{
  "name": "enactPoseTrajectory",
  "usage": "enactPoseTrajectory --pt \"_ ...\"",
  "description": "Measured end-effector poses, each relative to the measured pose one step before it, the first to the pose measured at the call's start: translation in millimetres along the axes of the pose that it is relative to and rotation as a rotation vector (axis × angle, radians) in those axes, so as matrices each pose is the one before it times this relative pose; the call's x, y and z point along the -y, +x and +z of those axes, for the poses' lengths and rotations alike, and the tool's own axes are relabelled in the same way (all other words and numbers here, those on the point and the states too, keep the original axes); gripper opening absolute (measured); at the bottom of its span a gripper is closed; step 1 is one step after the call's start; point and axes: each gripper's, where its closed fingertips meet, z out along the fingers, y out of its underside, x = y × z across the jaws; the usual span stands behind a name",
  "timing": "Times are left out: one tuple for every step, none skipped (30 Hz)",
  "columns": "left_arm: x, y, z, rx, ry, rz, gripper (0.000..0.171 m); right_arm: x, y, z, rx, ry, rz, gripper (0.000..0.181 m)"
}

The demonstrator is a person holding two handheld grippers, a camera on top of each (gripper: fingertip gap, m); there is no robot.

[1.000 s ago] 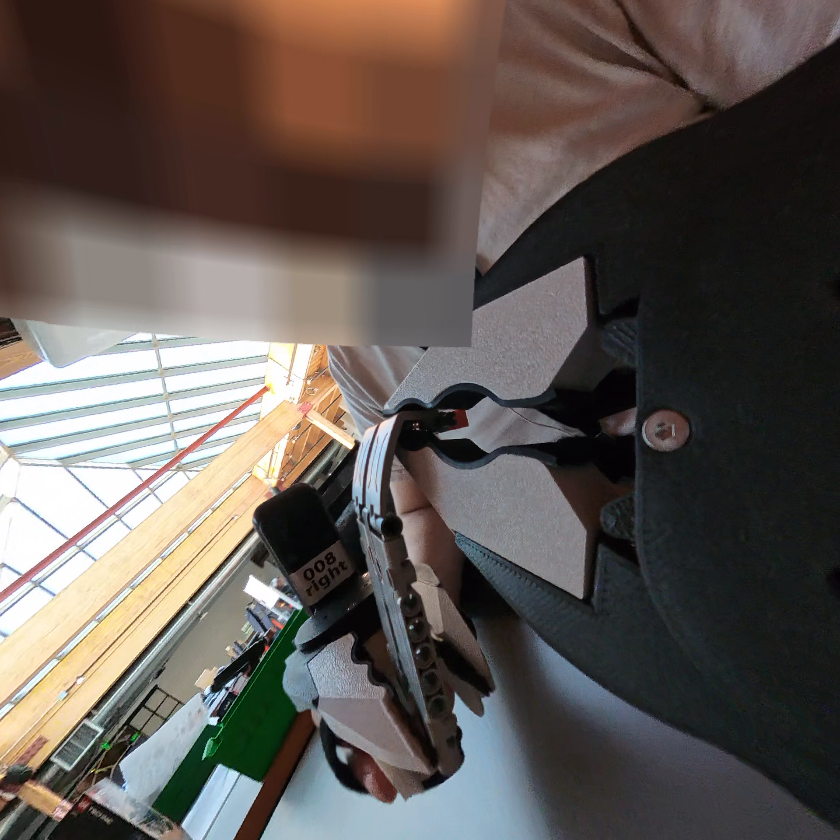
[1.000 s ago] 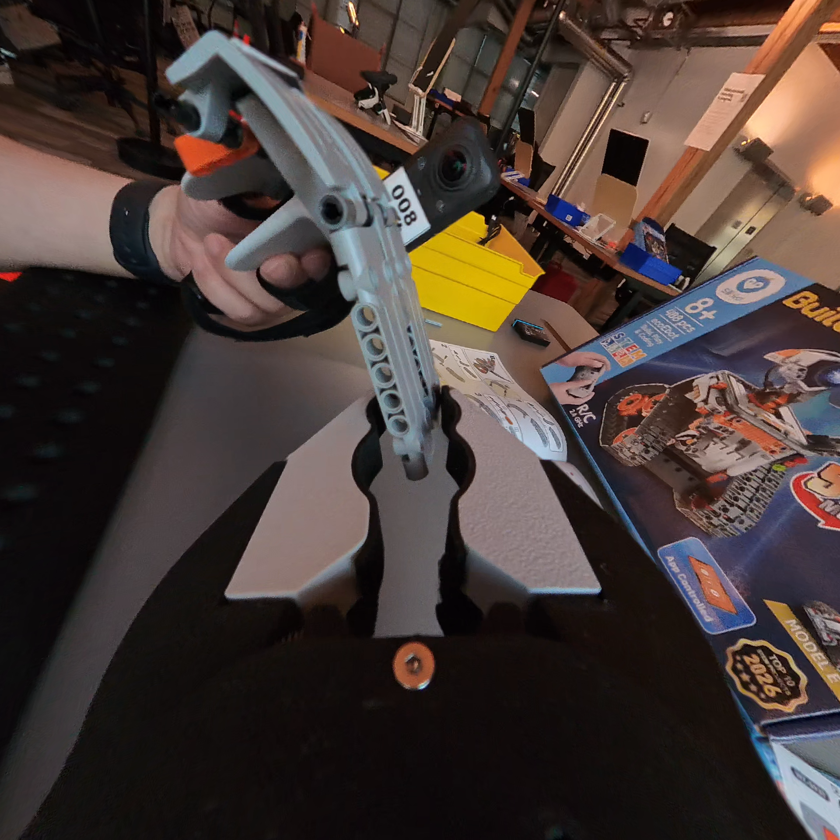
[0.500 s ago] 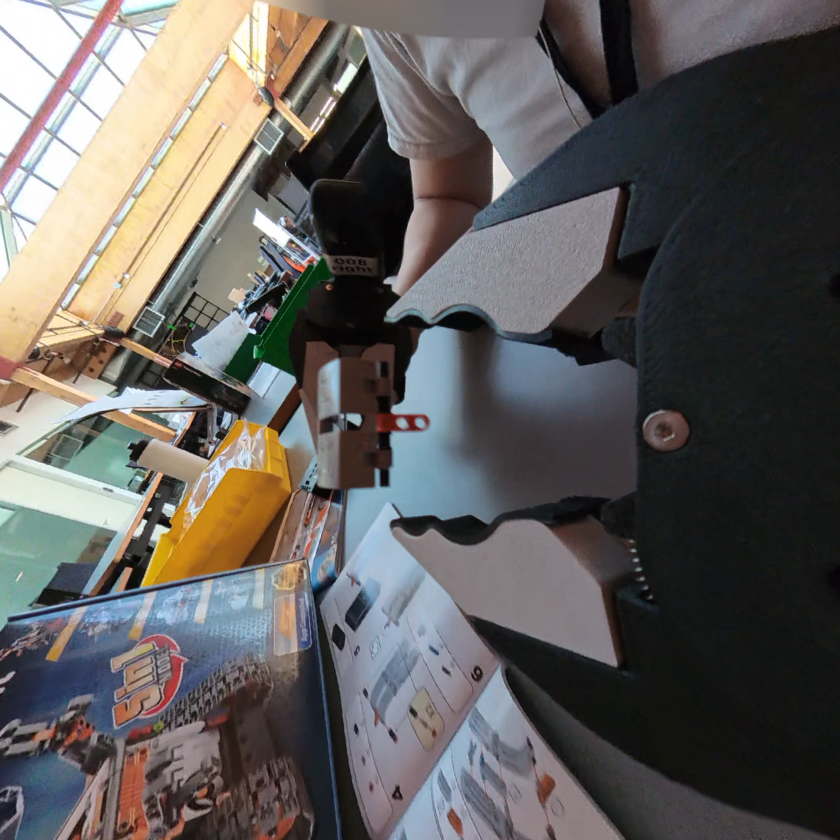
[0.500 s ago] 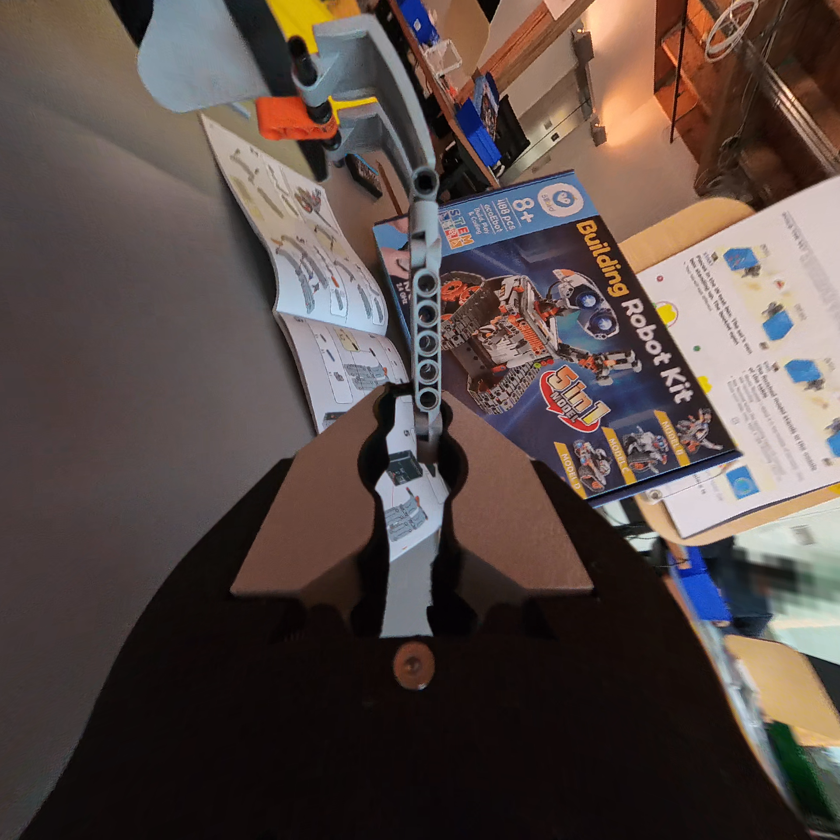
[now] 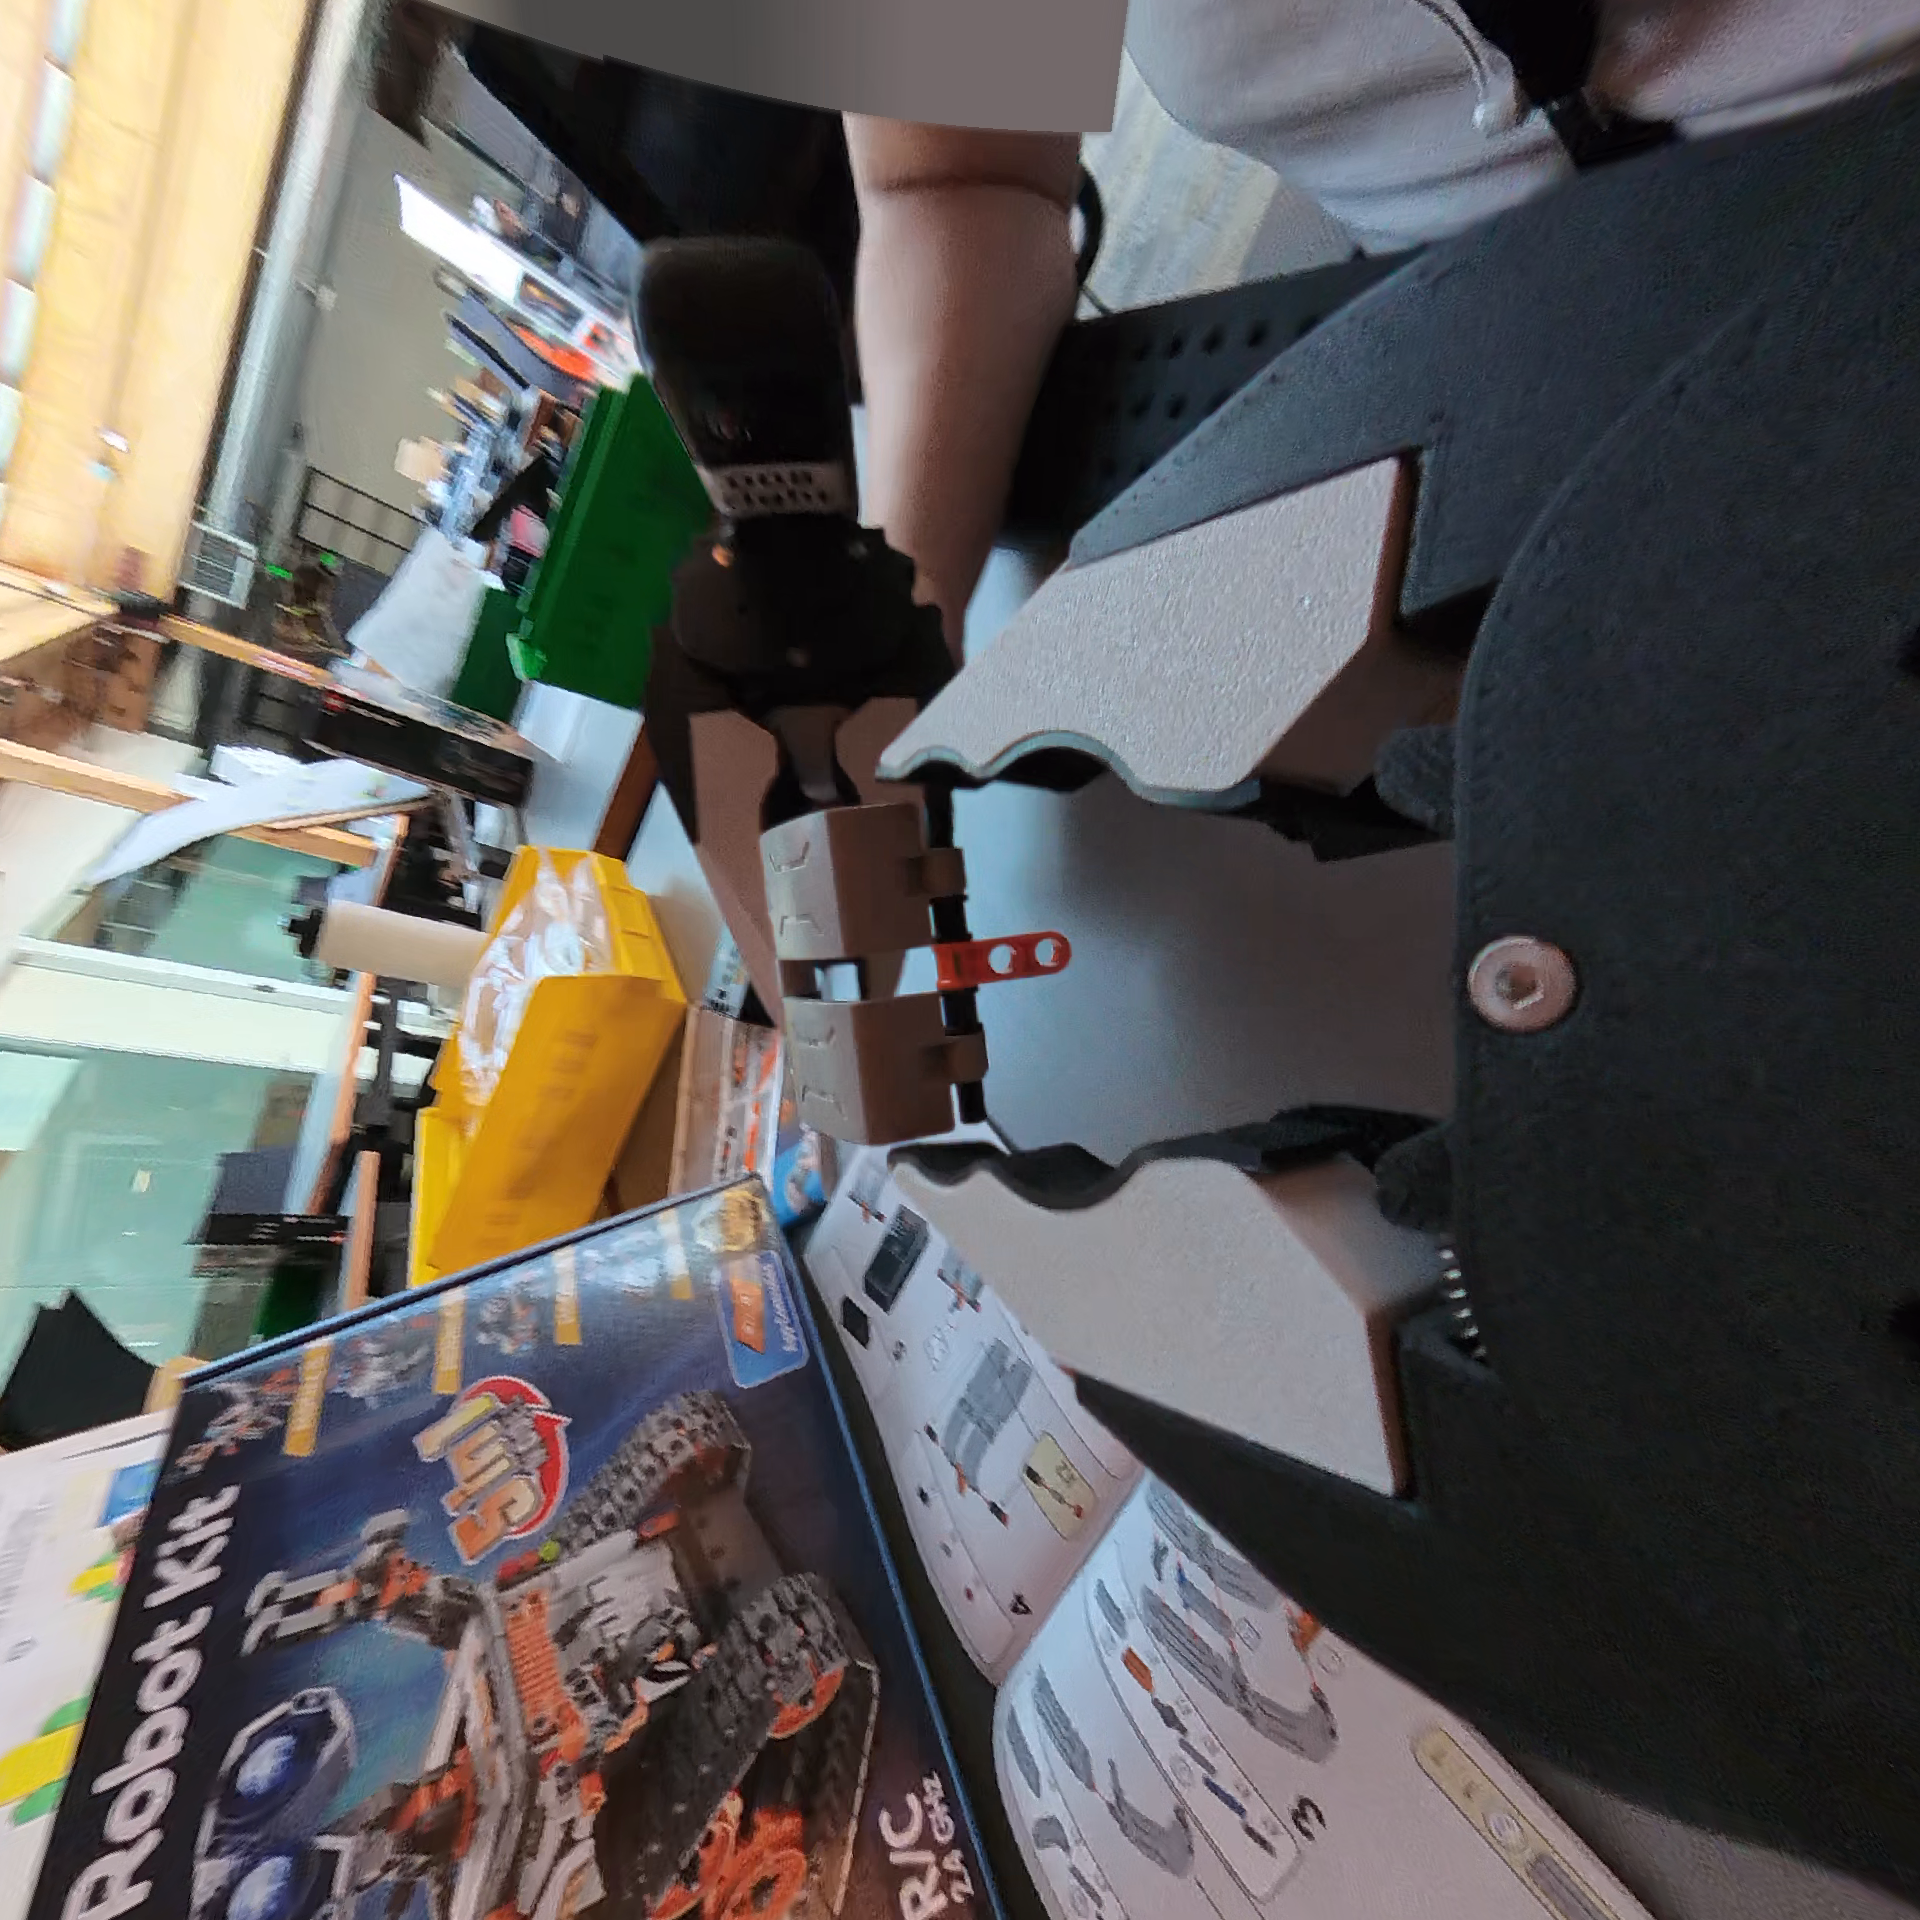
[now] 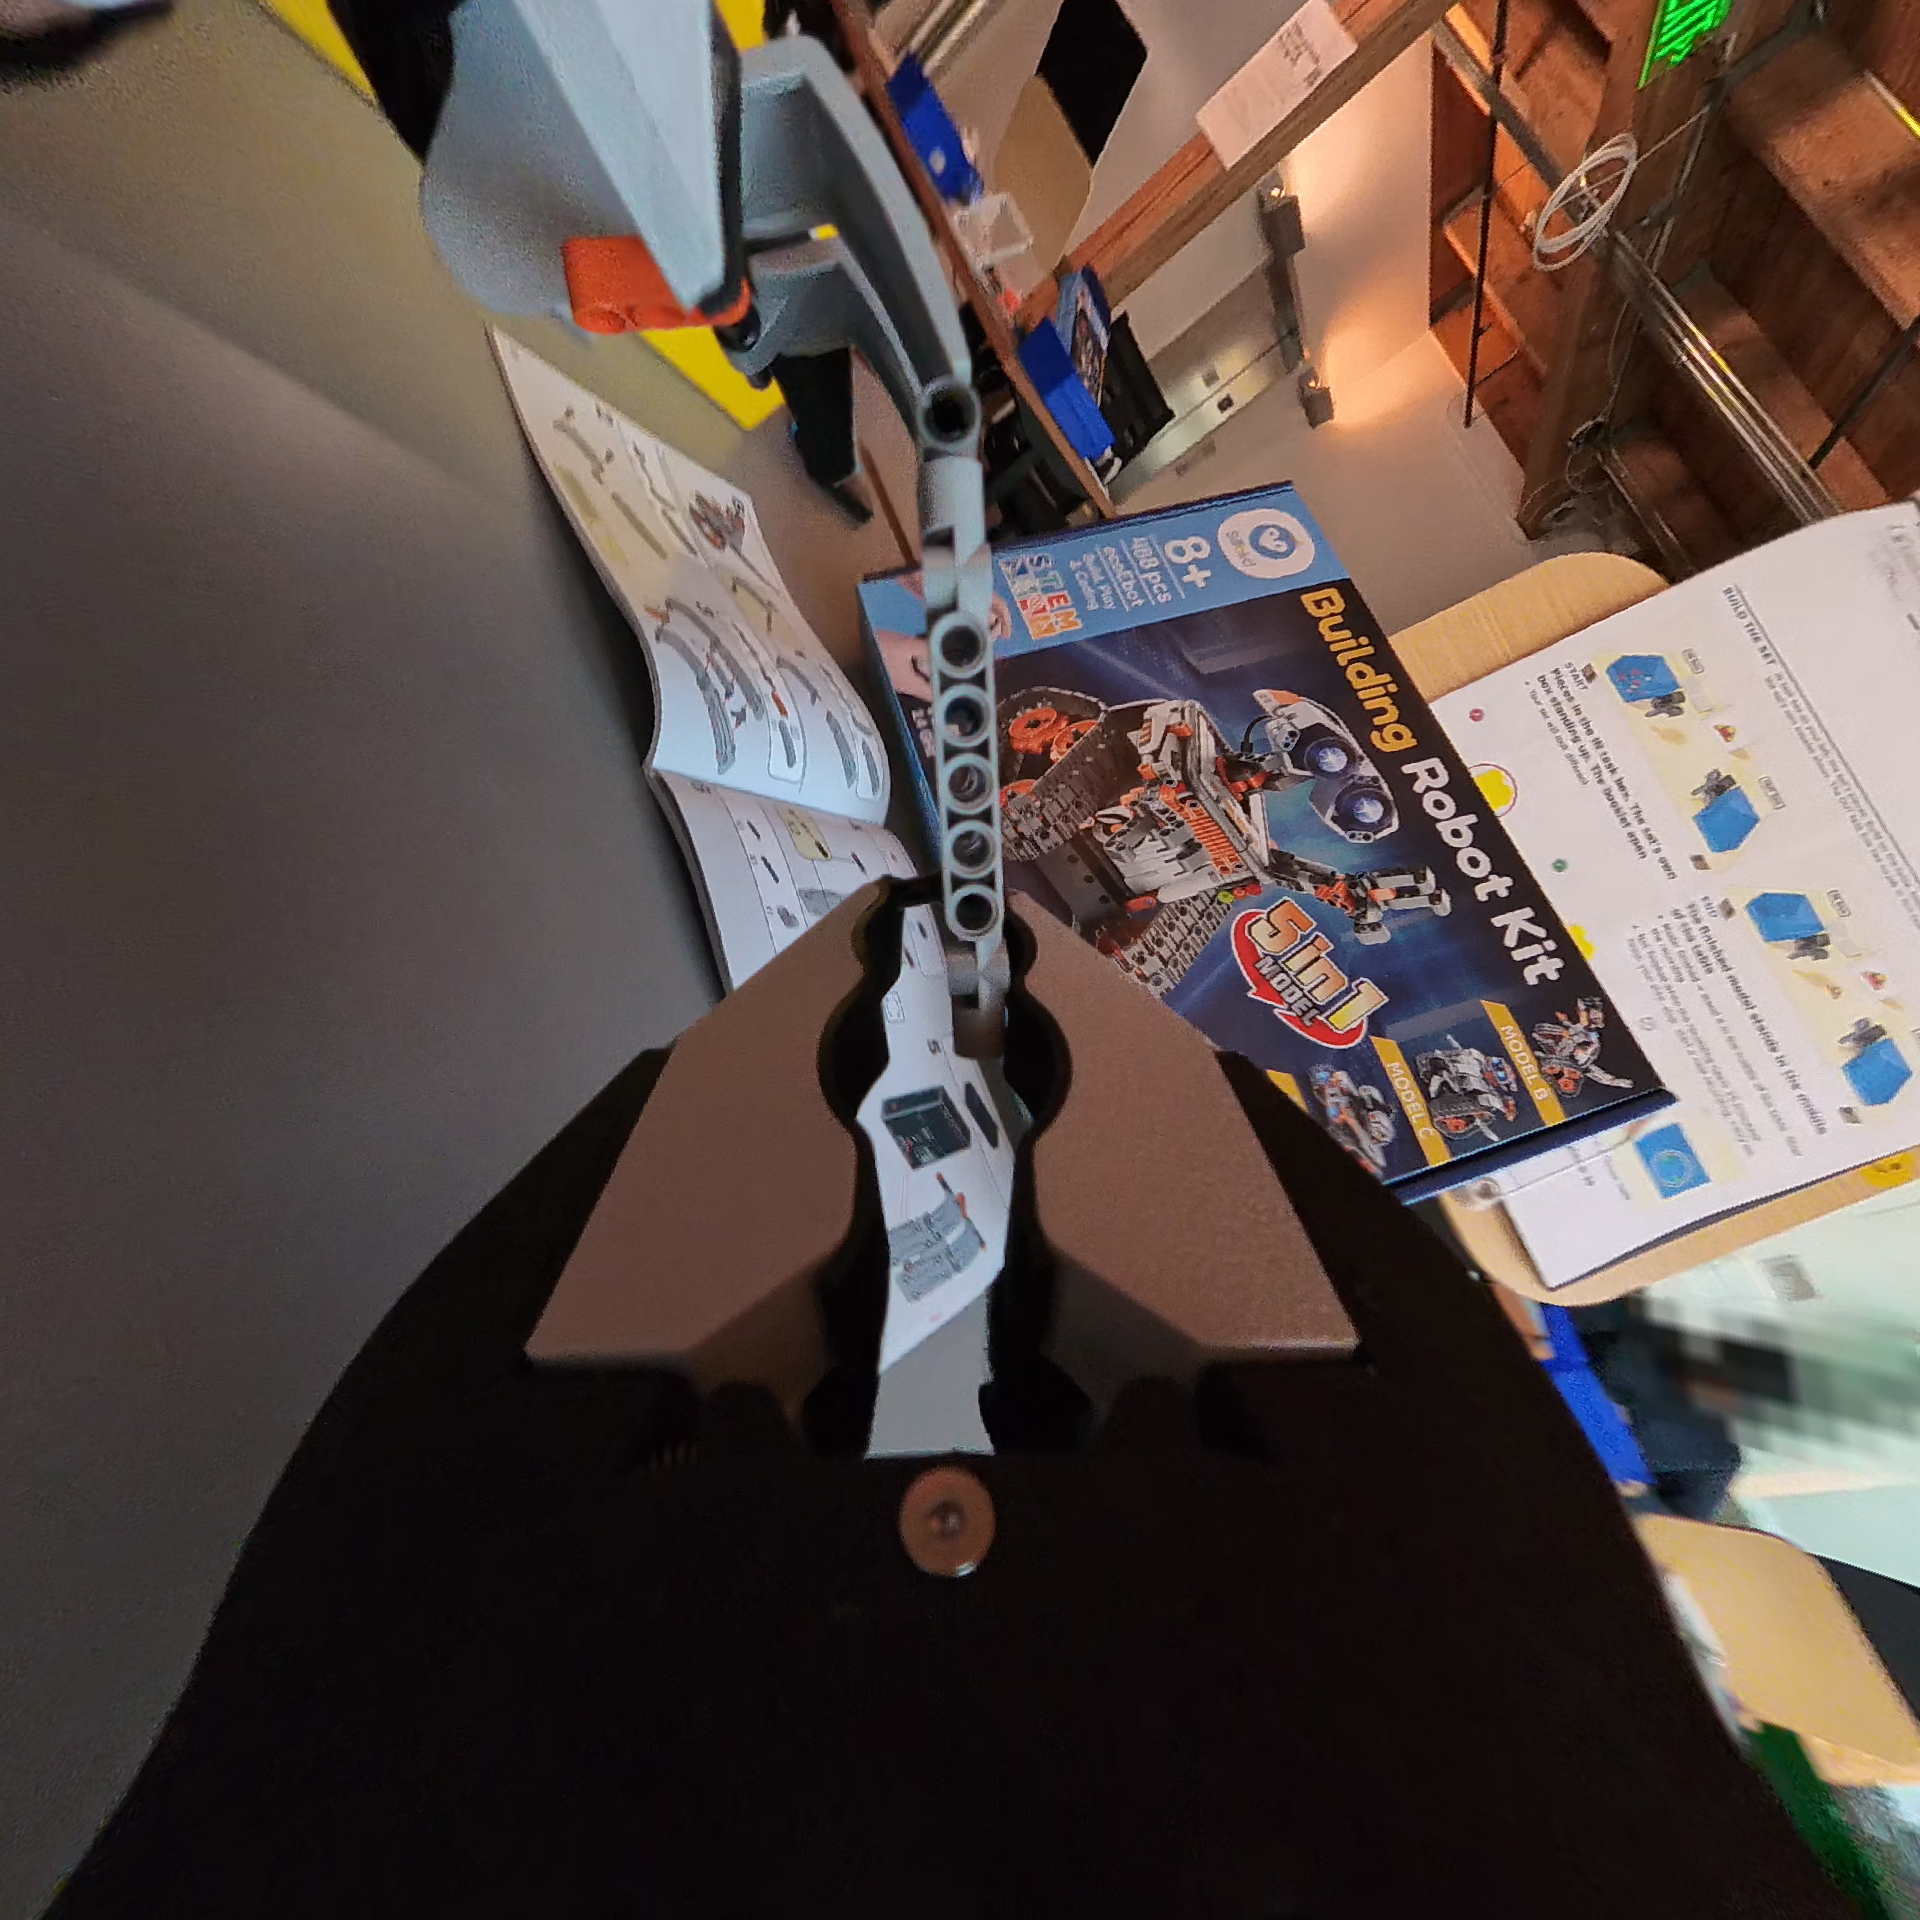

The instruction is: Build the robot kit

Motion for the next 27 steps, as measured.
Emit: enactPoseTrajectory --pt "5.92 3.79 -0.23 -0.0123 0.03696 -0.014 0.076 2.5 1.25 -0.98 0.0056 0.0285 0.0479 0.015" --pt "4.51 3.42 0.26 -0.0094 0.02583 -0.009 0.081 4.29 -0.1 -1.48 0.019 0.0431 0.0546 0.015" --pt "2.68 4.92 0.61 -0.0186 0.01412 0.0016 0.084 7.58 -1.06 -2.31 0.0274 0.0673 0.0564 0.015" --pt "2.3 7.16 0.51 -0.0297 0.01102 0.0118 0.081 6.26 1.4 -2.18 0.0095 0.0599 0.056 0.015" --pt "2.87 8.14 0.15 -0.0351 0.01483 0.0203 0.08 6.15 0.54 -1.8 0.0191 0.0544 0.0646 0.015" --pt "3.23 9.24 -0.53 -0.0396 0.01817 0.0218 0.08 6.08 0.5 -1.72 0.0227 0.0502 0.0688 0.015" --pt "3.43 8.89 -0.71 -0.0409 0.02045 0.0148 0.079 5.01 1.52 -1.3 0.0135 0.0412 0.0574 0.015" --pt "3.08 7.0 -0.32 -0.0356 0.01984 0.005 0.079 3.68 1.73 -1.24 0.0076 0.0317 0.0401 0.015" --pt "1.81 4.87 -0.13 -0.0277 0.01182 -0.0021 0.079 3.61 1.32 -1.23 0.0049 0.0306 0.0236 0.015" --pt "0.01 3.08 0.14 -0.0196 -0.00044 -0.0041 0.079 3.21 0.24 -1.15 0.0085 0.0286 0.016 0.015" --pt "-1.43 1.28 0.22 -0.0081 -0.00944 -0.0015 0.079 1.49 0.22 -0.77 0.0053 0.0149 0.0097 0.015" --pt "-1.67 -0.09 0.09 0.0026 -0.00996 0.0034 0.079 0.95 0.17 -0.75 0.002 0.0103 0.0021 0.015" --pt "-0.67 0.18 -0.15 0.0014 -0.00438 0.0066 0.079 1.1 -0.98 -0.36 0.0077 0.0097 -0.0023 0.015" --pt "0.25 1.19 -0.29 -0.0054 0.00033 0.005 0.078 0.46 -0.85 -0.26 0.005 0.0038 -0.0033 0.015" --pt "0.49 1.13 -0.23 -0.0061 0.00157 0.0015 0.078 -0.14 -0.18 0.09 0.0003 -0.0011 -0.0028 0.015" --pt "0.14 0.41 -0.25 -0.0024 0.00085 -0.0003 0.078 -0.71 -0.22 0.16 0.0007 -0.0054 -0.0021 0.015" --pt "-0.21 -0.26 -0.31 -0.0004 -0.00066 -0.0007 0.078 -1.11 -0.1 0.37 0.0002 -0.0071 -0.003 0.015" --pt "-0.53 -1.25 -0.62 0.0041 -0.00471 0.0005 0.077 -2.08 0.98 0.13 -0.0058 -0.0137 -0.0125 0.015" --pt "-1.25 -4.36 -1.35 0.0208 -0.01135 0.0056 0.075 -4.61 3.9 0.14 -0.0224 -0.0337 -0.0338 0.015" --pt "-1.74 -7.49 -2.6 0.0388 -0.01692 0.0138 0.075 -9.35 7.3 0.06 -0.0384 -0.0659 -0.0577 0.015" --pt "-1.9 -10.09 -4.07 0.0533 -0.01947 0.0206 0.076 -14.07 6.92 0.11 -0.0313 -0.0927 -0.0724 0.015" --pt "0.64 -13.02 -7.18 0.075 -0.00585 0.0231 0.076 -15.99 5.22 0.03 -0.023 -0.1004 -0.074 0.015" --pt "5.84 -14.37 -11.04 0.0834 0.03246 0.0203 0.074 -14.64 4.63 0.13 -0.0256 -0.0834 -0.0622 0.015" --pt "11.48 -15.27 -13.75 0.0773 0.07237 0.0035 0.07 -13.1 1.51 0.52 -0.0083 -0.0698 -0.0389 0.015" --pt "14.6 -17.05 -14.02 0.0723 0.08982 -0.0224 0.067 -10.99 -1.42 0.84 0.0102 -0.0606 -0.0209 0.015" --pt "13.63 -16.61 -11.88 0.0579 0.07885 -0.042 0.068 -8.04 -1.31 0.97 0.0084 -0.0464 -0.0246 0.016" --pt "8.83 -13.91 -8.12 0.0397 0.04461 -0.0451 0.069 -5.47 -0.47 0.84 0.0011 -0.0369 -0.0314 0.016"
